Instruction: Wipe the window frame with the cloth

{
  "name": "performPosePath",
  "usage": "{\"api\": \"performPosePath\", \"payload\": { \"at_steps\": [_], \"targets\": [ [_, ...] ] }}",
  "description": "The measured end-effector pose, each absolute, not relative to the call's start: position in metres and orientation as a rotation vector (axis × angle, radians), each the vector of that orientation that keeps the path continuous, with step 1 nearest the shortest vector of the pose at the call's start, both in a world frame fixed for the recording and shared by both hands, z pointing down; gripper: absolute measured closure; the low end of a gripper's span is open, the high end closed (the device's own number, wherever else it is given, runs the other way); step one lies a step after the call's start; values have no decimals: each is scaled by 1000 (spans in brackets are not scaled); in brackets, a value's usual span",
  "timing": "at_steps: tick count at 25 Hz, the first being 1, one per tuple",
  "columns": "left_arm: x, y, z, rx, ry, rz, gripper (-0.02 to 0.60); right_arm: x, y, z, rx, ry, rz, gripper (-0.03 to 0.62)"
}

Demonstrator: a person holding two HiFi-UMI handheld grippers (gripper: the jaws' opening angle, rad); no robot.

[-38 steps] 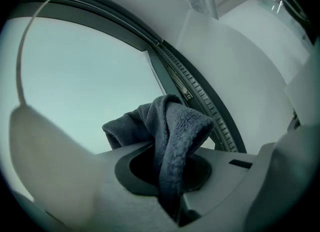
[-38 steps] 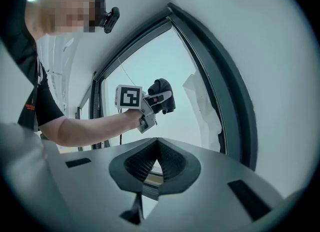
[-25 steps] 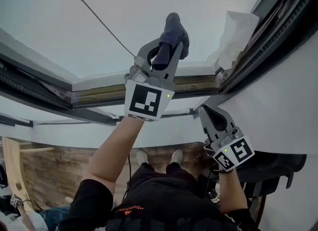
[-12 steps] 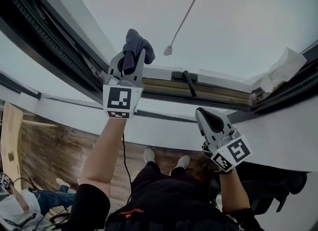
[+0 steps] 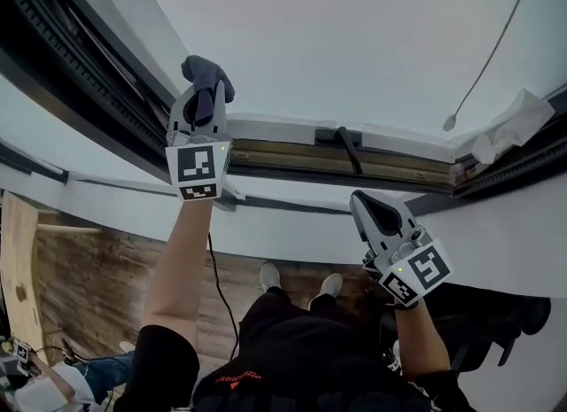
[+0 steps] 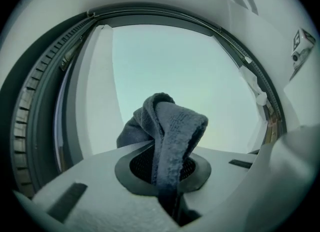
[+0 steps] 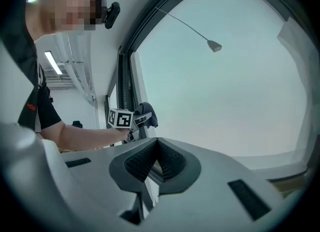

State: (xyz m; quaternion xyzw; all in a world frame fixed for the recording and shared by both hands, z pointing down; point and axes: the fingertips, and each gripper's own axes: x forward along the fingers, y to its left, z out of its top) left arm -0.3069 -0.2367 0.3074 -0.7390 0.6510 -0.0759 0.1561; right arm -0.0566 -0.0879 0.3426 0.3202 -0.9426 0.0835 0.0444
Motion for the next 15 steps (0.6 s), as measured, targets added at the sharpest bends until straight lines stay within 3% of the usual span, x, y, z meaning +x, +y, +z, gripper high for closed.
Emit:
{"api": "performPosePath", "payload": {
  "at_steps": [15],
  "targets": [
    [-140, -265, 314, -2315, 1651, -152, 538, 38, -83, 344, 1174, -2844, 284, 589]
  ]
}}
